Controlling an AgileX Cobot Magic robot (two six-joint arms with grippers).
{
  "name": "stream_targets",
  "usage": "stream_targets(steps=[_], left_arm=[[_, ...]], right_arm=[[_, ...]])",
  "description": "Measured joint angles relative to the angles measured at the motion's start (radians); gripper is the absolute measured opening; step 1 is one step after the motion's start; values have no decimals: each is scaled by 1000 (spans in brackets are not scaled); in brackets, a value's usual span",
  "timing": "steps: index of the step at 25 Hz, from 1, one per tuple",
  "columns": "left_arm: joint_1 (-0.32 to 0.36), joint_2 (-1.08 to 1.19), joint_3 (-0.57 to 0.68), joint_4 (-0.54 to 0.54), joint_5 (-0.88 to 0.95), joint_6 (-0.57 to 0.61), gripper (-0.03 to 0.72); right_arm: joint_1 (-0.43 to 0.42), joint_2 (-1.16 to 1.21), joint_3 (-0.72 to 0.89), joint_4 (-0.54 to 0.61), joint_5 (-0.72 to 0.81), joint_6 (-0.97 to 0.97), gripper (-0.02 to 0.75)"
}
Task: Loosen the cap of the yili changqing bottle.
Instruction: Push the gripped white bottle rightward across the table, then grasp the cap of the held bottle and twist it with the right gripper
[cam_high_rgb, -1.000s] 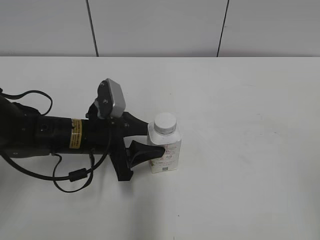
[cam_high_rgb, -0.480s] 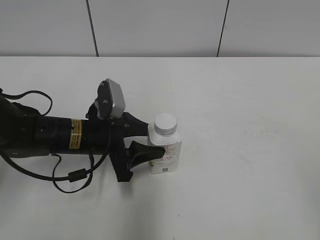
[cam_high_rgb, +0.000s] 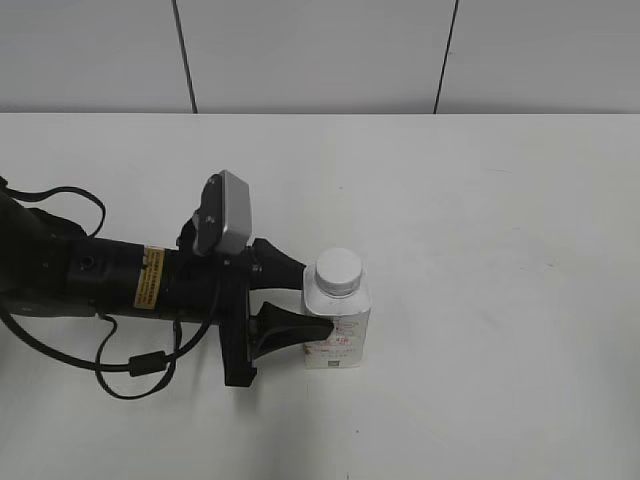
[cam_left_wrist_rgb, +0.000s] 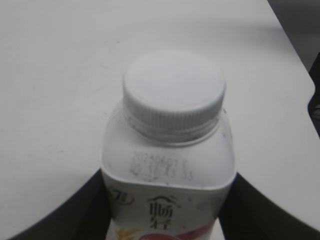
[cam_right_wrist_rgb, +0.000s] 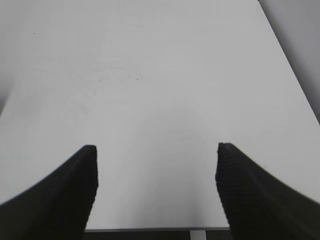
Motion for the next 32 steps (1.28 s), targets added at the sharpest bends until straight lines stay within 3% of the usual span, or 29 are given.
stream_targets(steps=[15, 23, 32], left_arm=[[0, 0, 0, 10, -5, 0, 394], [0, 0, 0, 10, -5, 0, 394], [0, 0, 0, 10, -6, 0, 394]], right_arm=[[0, 32, -13, -4, -1, 0, 578], [0, 381, -99, -5, -1, 0, 578], [0, 810, -311, -5, 60, 41, 578]])
